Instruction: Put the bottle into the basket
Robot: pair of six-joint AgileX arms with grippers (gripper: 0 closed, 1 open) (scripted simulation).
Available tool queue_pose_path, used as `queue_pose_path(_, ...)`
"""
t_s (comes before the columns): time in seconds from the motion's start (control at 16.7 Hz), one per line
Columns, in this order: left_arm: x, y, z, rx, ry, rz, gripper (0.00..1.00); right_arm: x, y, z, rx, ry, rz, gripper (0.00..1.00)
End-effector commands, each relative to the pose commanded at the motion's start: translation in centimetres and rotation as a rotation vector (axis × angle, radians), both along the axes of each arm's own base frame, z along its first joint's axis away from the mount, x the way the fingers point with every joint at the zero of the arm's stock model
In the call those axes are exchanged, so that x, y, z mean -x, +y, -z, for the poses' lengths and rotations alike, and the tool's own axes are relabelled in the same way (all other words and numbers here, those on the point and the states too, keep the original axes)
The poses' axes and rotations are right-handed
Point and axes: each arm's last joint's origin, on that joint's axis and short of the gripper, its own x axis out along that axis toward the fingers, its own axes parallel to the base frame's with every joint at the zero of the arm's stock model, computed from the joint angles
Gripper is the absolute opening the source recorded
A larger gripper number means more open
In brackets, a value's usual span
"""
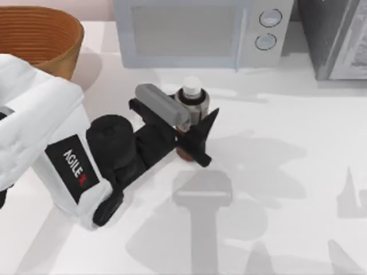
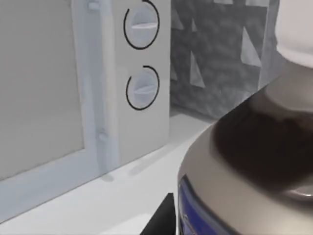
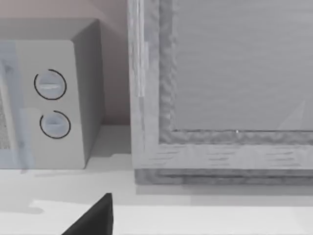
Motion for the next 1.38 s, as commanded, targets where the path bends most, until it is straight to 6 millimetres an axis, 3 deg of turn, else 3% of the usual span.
queue_pose_path(0.54,0.0,0.1,0.0,0.000,-0.001,-0.001,0.00,0.0,0.0,0.0,0.000,0.000,0.000,1.00)
queue_pose_path(0.72,-1.2,0.5,-1.3,0.014,-0.040,-0.082,0.00,0.0,0.0,0.0,0.000,0.000,0.000,1.00)
queue_pose_path(0.96,-5.1,2.2,-5.4,0.061,-0.133,-0.377,0.00,0.0,0.0,0.0,0.000,0.000,0.000,1.00)
queue_pose_path(1.38,-12.7,6.3,-15.3,0.201,-0.181,-1.151,0.00,0.0,0.0,0.0,0.000,0.000,0.000,1.00)
